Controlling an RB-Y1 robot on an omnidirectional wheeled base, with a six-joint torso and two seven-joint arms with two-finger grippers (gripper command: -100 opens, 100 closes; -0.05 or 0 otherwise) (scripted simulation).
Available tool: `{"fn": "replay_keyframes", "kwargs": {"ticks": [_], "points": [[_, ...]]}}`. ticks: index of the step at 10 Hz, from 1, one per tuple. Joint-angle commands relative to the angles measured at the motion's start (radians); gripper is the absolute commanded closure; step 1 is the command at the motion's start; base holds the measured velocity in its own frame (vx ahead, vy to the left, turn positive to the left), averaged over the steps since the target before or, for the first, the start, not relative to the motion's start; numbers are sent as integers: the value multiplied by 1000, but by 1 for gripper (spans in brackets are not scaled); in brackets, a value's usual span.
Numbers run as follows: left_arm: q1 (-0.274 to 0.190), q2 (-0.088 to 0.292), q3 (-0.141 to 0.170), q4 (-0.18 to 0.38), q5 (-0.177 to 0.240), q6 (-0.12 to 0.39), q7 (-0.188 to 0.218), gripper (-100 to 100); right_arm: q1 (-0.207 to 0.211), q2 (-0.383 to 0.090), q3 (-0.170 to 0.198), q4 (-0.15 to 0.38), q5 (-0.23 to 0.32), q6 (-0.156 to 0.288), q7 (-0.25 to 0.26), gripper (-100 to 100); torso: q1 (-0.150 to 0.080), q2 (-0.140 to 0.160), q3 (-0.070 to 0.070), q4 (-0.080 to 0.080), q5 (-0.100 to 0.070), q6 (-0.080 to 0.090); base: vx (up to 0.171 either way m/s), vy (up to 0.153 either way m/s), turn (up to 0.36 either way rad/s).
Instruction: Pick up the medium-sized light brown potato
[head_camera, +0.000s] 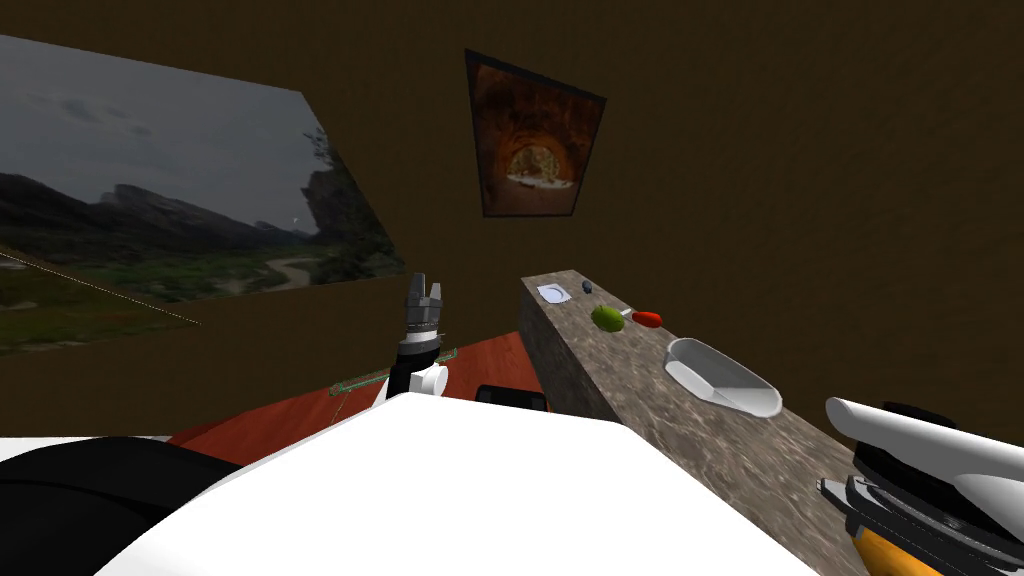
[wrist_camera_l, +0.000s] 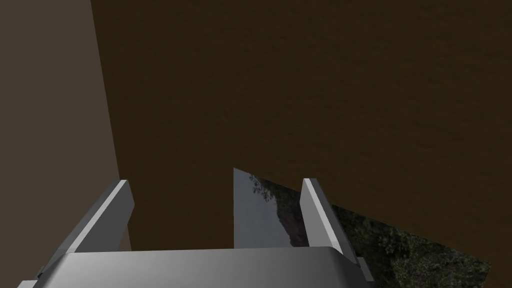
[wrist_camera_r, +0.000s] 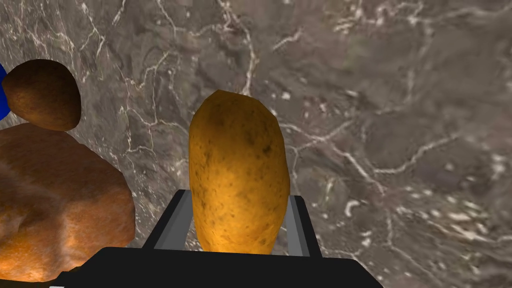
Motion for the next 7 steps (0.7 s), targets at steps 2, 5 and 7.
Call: {"fn": "replay_keyframes", "kwargs": {"ticks": [2, 5, 7], "points": [[0, 0, 0, 0, 0, 0, 0, 0, -43, 14, -38, 0, 79, 27, 21, 100, 0, 0, 0, 0, 0, 0, 27, 2, -99], [0, 0, 0, 0, 0, 0, 0, 0, -71, 29, -74, -10, 144, 51, 34, 100, 0, 0, 0, 0, 0, 1, 22, 7, -81], [0, 0, 0, 0, 0, 0, 0, 0, -74, 27, -72, -4, 137, 49, 36, 0, 0, 1, 1, 0, 0, 0, 0, 0, 0]]}}
